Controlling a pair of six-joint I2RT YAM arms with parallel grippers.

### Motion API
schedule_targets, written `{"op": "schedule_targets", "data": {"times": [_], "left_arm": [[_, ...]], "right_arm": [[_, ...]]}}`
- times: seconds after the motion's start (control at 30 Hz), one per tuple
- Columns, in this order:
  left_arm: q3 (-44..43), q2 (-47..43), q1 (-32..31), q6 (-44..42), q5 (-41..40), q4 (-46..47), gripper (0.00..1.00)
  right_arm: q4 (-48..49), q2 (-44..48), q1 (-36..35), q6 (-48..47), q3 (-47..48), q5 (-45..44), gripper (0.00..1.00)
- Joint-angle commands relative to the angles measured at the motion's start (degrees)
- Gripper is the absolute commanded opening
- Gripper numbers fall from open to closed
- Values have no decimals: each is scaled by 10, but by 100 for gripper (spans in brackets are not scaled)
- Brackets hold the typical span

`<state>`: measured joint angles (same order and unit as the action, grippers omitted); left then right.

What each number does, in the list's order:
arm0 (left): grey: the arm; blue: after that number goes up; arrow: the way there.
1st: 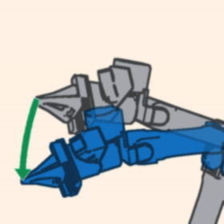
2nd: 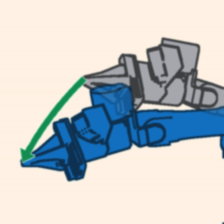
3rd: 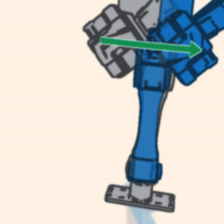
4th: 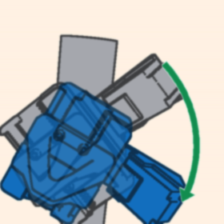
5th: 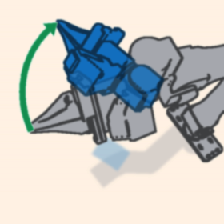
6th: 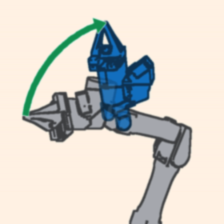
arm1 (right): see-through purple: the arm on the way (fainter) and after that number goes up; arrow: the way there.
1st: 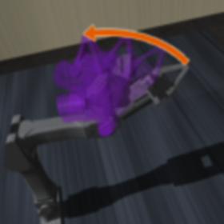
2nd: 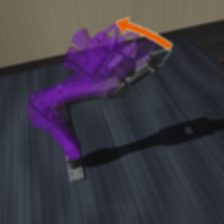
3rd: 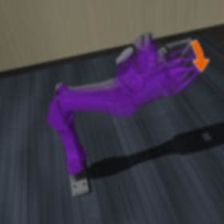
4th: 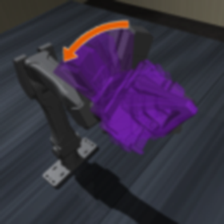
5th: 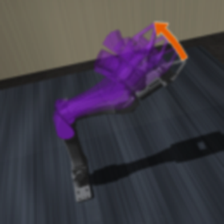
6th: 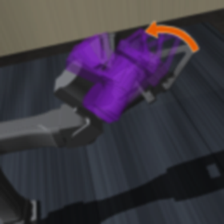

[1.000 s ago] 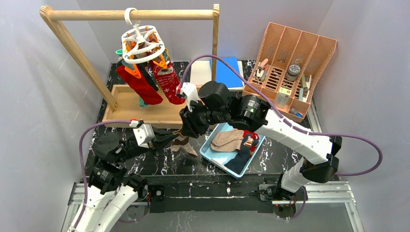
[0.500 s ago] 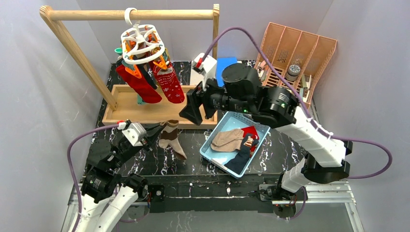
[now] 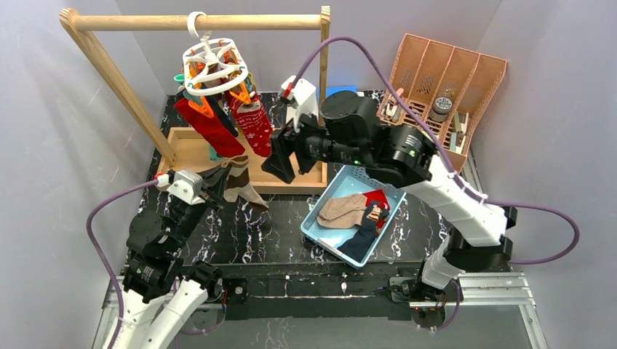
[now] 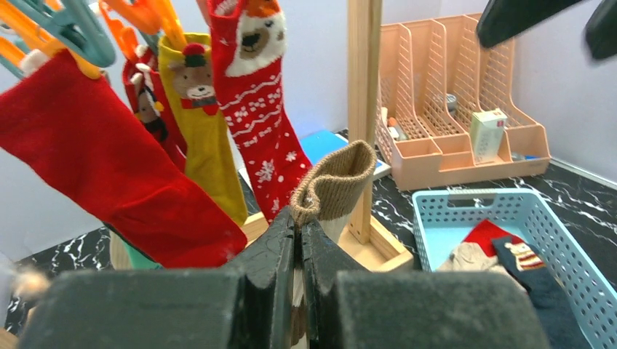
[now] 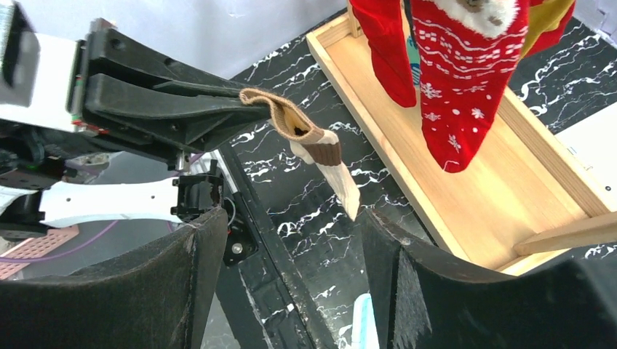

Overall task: Clip the socks to the hanger
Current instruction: Pick up the sock from the bin, then open the clamp at the hanger.

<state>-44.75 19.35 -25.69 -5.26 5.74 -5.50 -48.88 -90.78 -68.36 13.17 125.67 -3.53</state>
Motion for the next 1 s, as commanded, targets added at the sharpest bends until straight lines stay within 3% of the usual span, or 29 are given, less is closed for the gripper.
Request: {"op": "schedule_targets", "data": {"times": [0.0,0.2,0.4,0.67,0.87,0.97], "left_arm": [[-10,16,-3,4,-46,44,0],[-18,27,-3,0,-33,32,0],[-14,11,-3,-14,-35,4,0],[-4,11,-3,0,-27,12,0],[-2,8,-3,20,-24,21,0],[-5,10,-3,21,-19,21,0]], "right_arm": [[7,-37,0,-5,36,-8,76],[7,-54,2,-5,28,-8,76],[7,75,6,-5,-197,-8,76],[7,207,6,-5,-420,-8,76],[7,250,7,-5,-457,-8,76],[7,222,7,-5,-392,-8,76]]}}
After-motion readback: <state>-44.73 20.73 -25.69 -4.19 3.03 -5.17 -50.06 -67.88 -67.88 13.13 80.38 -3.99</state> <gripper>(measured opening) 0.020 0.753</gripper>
